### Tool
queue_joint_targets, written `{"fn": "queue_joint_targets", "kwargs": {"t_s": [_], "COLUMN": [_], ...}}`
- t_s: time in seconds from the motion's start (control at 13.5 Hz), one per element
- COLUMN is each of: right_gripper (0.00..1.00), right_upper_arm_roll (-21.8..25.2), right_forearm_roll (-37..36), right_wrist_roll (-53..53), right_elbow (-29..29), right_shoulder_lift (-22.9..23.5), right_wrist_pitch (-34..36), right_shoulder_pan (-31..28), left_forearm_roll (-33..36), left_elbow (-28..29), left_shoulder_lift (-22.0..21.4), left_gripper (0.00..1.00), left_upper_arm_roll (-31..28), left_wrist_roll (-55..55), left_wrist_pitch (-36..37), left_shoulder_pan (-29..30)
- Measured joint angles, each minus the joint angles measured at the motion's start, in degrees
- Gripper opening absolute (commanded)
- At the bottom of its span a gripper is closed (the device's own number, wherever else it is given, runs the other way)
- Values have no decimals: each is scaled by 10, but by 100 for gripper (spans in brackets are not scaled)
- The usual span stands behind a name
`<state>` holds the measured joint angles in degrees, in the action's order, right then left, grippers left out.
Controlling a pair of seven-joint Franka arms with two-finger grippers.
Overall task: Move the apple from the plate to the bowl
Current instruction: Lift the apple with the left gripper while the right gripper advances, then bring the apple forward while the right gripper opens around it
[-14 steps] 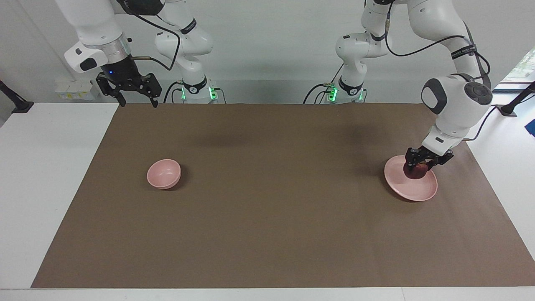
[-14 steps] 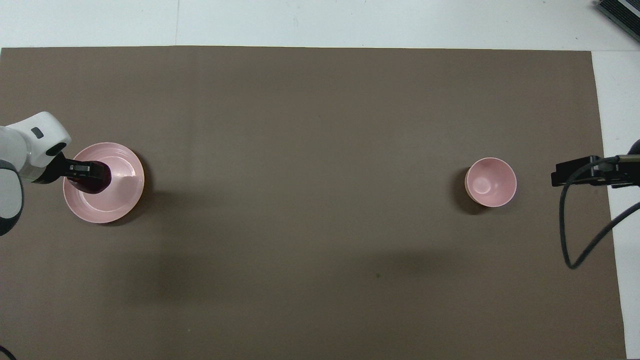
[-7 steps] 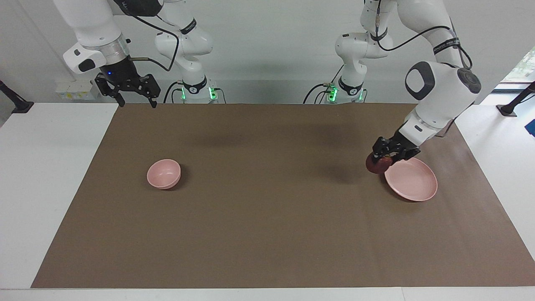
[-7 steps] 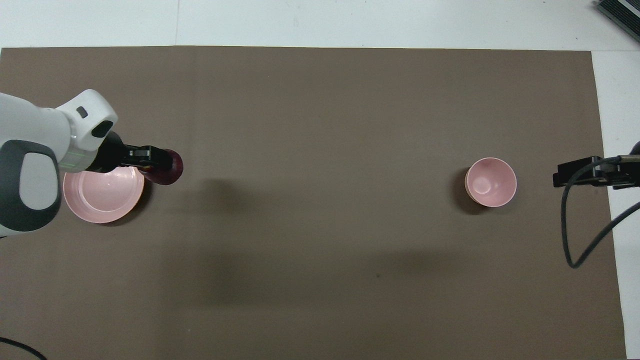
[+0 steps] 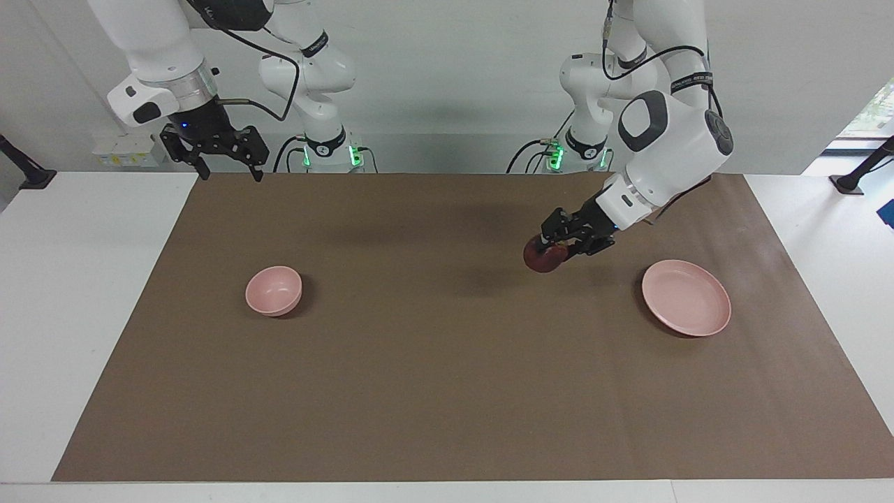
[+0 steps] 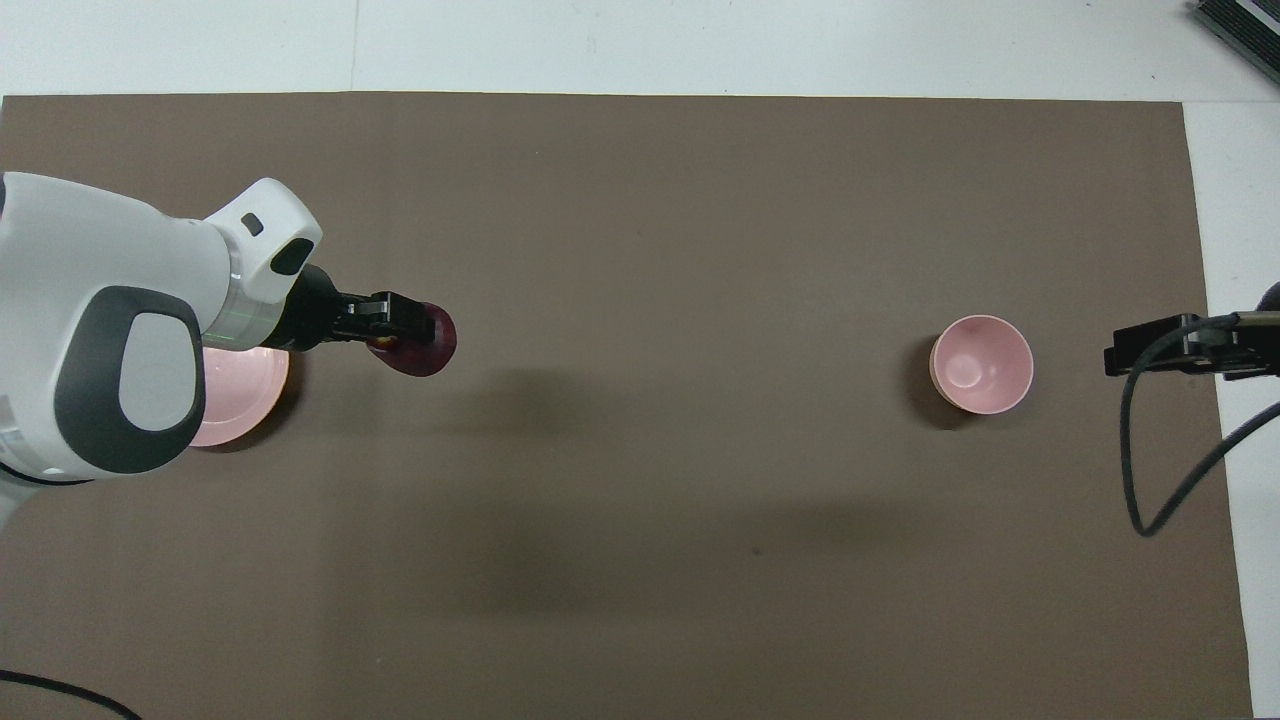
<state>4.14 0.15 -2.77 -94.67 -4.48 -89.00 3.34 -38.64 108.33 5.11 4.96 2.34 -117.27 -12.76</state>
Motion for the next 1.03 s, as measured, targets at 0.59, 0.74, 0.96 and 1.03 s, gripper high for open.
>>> {"fn": "queue_joint_targets", "kwargs": {"t_s": [0.59,0.74,0.96,1.03], "right_gripper": [100,100,100,100], "right_upper_arm_roll": [-2,-5,-6,-6], "right_forearm_roll": [179,237,324,351], "right_wrist_roll": [-43,-98,-174,-198], "right_elbow": [-91,-109,-130,-138], "right_shoulder_lift": [10,18,25,26], "right_wrist_pitch": [-72,-87,-97,-106], "right_shoulder_pan": [-11,2,8,9], "left_forearm_roll": [-158,-182,-218,-222], "left_elbow": [-1,-1,-1,-1], "left_shoulder_lift": [0,0,0,0], "left_gripper": [0,0,0,0], "left_upper_arm_roll": [66,75,83,90], "left_wrist_roll": [0,0,0,0], "left_wrist_pitch": [-37,-47,-66,-81], "left_shoulder_pan": [0,0,0,0]}}
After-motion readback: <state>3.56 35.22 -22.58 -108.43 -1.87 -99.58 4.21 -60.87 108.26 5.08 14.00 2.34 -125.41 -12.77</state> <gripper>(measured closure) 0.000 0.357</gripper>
